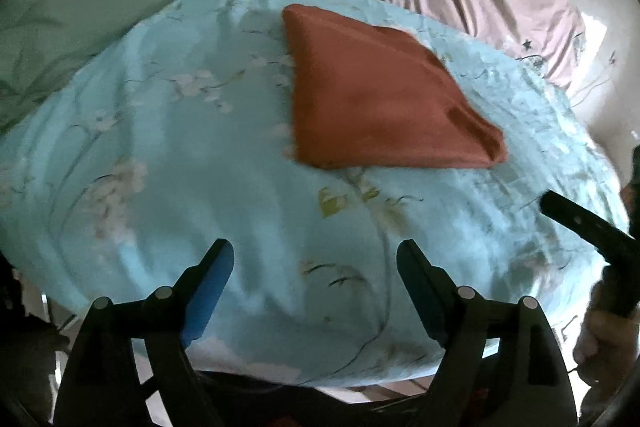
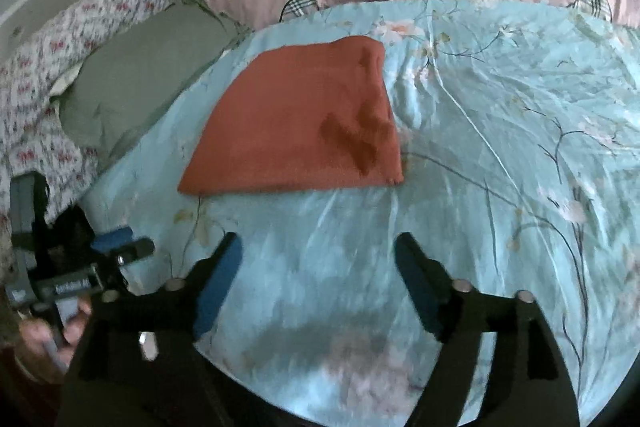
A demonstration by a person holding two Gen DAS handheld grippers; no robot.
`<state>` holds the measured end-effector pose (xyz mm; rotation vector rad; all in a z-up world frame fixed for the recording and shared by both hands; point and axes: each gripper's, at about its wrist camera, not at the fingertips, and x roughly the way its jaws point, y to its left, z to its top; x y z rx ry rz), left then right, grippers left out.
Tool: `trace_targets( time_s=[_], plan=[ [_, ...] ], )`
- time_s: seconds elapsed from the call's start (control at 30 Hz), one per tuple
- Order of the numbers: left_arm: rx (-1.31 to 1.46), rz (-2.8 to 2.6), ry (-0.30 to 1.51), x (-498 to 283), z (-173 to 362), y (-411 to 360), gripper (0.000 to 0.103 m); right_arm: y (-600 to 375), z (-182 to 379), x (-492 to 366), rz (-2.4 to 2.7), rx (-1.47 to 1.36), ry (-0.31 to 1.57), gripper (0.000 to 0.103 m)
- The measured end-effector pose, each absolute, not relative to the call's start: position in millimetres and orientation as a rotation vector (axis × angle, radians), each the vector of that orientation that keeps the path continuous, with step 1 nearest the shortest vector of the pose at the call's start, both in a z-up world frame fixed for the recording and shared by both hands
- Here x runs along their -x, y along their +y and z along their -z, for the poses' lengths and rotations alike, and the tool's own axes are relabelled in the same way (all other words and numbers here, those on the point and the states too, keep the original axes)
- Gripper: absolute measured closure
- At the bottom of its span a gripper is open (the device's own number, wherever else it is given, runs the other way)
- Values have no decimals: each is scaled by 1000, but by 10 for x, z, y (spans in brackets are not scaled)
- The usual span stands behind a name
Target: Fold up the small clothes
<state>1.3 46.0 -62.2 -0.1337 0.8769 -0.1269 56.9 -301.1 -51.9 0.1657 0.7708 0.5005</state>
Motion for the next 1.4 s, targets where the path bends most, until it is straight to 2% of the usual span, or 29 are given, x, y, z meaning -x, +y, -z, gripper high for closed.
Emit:
trace_targets(
  time_s=[0.13,0.33,0.53,0.63,1.03,1.4],
  plan=[
    [64,81,873,64,599,474,19,-2974,571,-396,-493,-101,795,12],
    [-49,73,851,160,506,364,17,-2968,613,-265,-482,-55,818,10],
    [-86,89,794,166,296,230,6,-2957,453,-315,-490,-39,781,3],
    [-87,78,782,116,250,204,3,-2926,422,-394,-482,-32,770,2],
    [-54,36,853,-29,455,356,3,-2929,592,-430,-476,-64,823,2],
    [-109,31,811,-164,239,301,3,-2853,268,-613,-523,-6,777,1]
  ],
)
